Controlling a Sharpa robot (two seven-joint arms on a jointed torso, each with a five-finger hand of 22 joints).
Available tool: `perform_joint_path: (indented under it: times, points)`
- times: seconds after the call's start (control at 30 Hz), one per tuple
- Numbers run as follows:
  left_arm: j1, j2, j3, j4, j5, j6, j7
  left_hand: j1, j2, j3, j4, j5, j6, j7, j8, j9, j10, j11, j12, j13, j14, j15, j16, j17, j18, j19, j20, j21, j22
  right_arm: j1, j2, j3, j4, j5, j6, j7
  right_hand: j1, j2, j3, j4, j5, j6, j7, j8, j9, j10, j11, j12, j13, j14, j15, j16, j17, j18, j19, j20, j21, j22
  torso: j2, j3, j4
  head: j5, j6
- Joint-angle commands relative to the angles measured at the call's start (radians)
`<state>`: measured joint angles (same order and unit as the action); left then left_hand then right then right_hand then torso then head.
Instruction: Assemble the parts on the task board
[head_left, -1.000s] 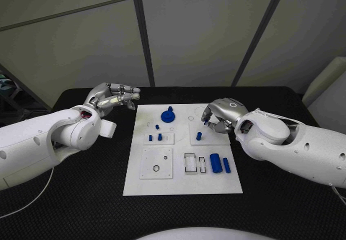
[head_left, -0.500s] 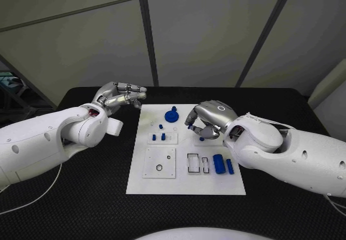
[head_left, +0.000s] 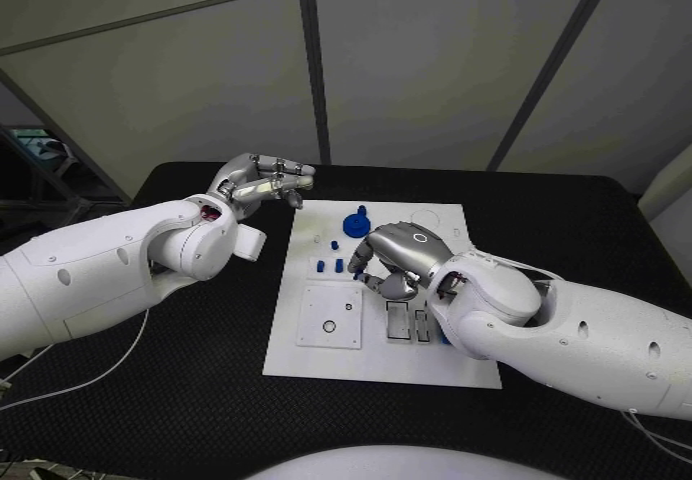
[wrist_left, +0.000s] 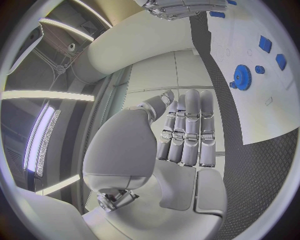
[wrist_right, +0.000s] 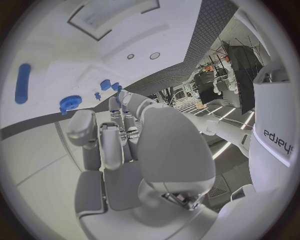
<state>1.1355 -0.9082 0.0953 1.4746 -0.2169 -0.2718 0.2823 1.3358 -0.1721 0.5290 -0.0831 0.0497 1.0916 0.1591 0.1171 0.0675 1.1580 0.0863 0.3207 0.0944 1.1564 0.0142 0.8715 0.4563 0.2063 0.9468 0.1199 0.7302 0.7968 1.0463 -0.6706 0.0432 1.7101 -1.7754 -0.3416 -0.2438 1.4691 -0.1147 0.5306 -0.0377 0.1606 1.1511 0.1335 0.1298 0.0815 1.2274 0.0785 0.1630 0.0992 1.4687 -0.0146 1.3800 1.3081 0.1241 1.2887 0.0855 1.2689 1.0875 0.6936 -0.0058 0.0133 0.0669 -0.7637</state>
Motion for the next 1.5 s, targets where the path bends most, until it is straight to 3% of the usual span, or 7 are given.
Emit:
perform_joint_path:
  times: [0.03,0.17,0.33,0.8,1.5]
  points:
    - [0.002,0.004,0.001,-0.001,0.006,0.015,0.007,-0.001,0.009,0.000,-0.008,0.002,0.001,0.004,-0.006,-0.001,-0.006,0.002,-0.004,-0.001,-0.002,0.003,0.000,-0.001,-0.026,0.002,0.002,0.001,0.001,-0.011,0.012,-0.011,-0.007,0.010,0.024,0.028,-0.008,-0.001,0.002,-0.003,0.004,0.004,0.003,-0.006,-0.002,0.021,-0.016,0.004,0.008,0.057,-0.004,0.003,0.010,-0.019,-0.002,-0.001,0.003,-0.001,0.001,0.0006,0.0001,0.011,-0.008]
    - [0.002,0.008,0.001,-0.002,0.006,0.017,0.006,-0.001,0.009,0.000,-0.008,0.002,0.001,0.004,-0.006,-0.001,-0.006,0.002,-0.004,-0.001,-0.002,0.003,0.000,-0.001,-0.026,0.002,0.002,0.001,0.001,-0.020,0.025,-0.024,-0.018,0.009,0.028,0.035,-0.009,-0.001,0.003,-0.004,0.005,0.004,0.004,-0.007,-0.002,0.021,-0.016,0.003,0.009,0.057,-0.004,0.003,0.010,-0.019,-0.003,-0.001,0.003,-0.002,0.001,0.0009,-0.0006,0.019,-0.014]
    - [0.002,0.010,0.001,-0.003,0.006,0.020,0.005,-0.001,0.009,0.000,-0.008,0.002,0.001,0.004,-0.006,-0.001,-0.006,0.002,-0.004,-0.001,-0.002,0.003,0.000,-0.001,-0.026,0.002,0.002,0.001,0.001,-0.026,0.033,-0.030,-0.029,0.007,0.032,0.040,-0.010,-0.001,0.003,-0.005,0.005,0.003,0.004,-0.008,-0.002,0.020,-0.015,0.002,0.009,0.057,-0.004,0.003,0.010,-0.019,-0.003,-0.001,0.003,-0.002,0.002,0.0012,-0.0010,0.028,-0.022]
    - [0.002,0.015,0.001,-0.006,0.006,0.025,0.003,-0.001,0.009,0.000,-0.008,0.002,0.001,0.004,-0.006,-0.001,-0.006,0.002,-0.004,-0.001,-0.003,0.003,0.000,-0.002,-0.026,0.001,0.002,0.001,0.002,-0.030,0.047,-0.033,-0.047,0.003,0.050,0.041,-0.011,-0.001,0.003,-0.006,0.006,0.002,0.004,-0.008,-0.002,0.019,-0.015,0.001,0.009,0.057,-0.004,0.003,0.009,-0.019,-0.004,0.000,0.003,-0.004,0.000,0.0004,-0.0010,0.035,-0.033]
    - [0.002,0.017,0.001,-0.007,0.006,0.032,-0.001,-0.001,0.011,0.001,-0.009,0.003,0.001,0.004,-0.006,-0.001,-0.006,0.002,-0.004,-0.002,-0.005,0.003,-0.001,-0.003,-0.026,0.000,0.002,0.000,0.002,-0.031,0.057,-0.037,-0.063,-0.017,0.100,0.025,-0.013,-0.001,0.004,-0.007,0.005,0.001,0.005,-0.010,-0.003,0.018,-0.014,0.000,0.009,0.057,-0.003,0.004,0.010,-0.019,-0.005,0.000,0.003,-0.004,-0.001,0.0007,-0.0012,0.035,-0.037]
